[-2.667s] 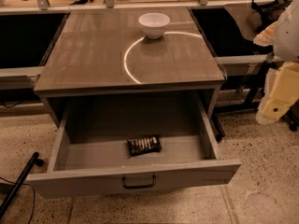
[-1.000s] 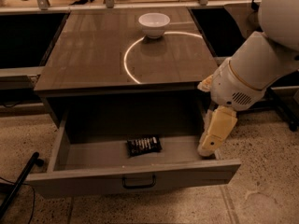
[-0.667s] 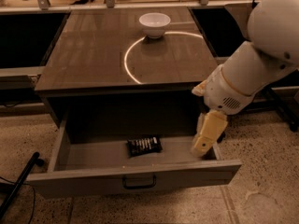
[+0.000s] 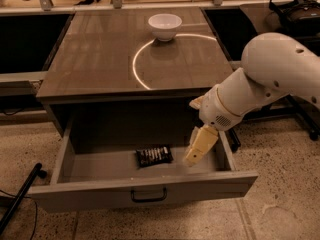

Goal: Pick rxbar chocolate from top drawer and place on counter

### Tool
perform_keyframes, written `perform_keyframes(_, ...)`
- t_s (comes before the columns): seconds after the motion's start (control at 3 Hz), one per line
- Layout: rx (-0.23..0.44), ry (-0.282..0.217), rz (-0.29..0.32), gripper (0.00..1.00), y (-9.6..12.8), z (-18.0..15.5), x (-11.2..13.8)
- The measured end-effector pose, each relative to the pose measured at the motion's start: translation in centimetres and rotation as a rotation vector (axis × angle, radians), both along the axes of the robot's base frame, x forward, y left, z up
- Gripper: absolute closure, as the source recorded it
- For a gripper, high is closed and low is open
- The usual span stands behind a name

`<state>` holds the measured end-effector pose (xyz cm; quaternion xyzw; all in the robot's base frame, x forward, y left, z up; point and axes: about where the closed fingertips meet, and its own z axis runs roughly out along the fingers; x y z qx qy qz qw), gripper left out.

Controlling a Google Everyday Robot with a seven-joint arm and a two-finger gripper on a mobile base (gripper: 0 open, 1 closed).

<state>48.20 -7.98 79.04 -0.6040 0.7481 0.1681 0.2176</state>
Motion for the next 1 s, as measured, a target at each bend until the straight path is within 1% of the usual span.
perform_keyframes(0.33, -0.001, -0.005, 0.006, 0.0, 0.2, -0.2, 0.2)
perform_keyframes(0.67, -0.004, -0.023, 0.028, 0.0, 1.2, -1.2, 1.0)
perform_keyframes(1.0, 0.024, -0.011, 0.061, 0.0, 3.8, -5.4, 3.2)
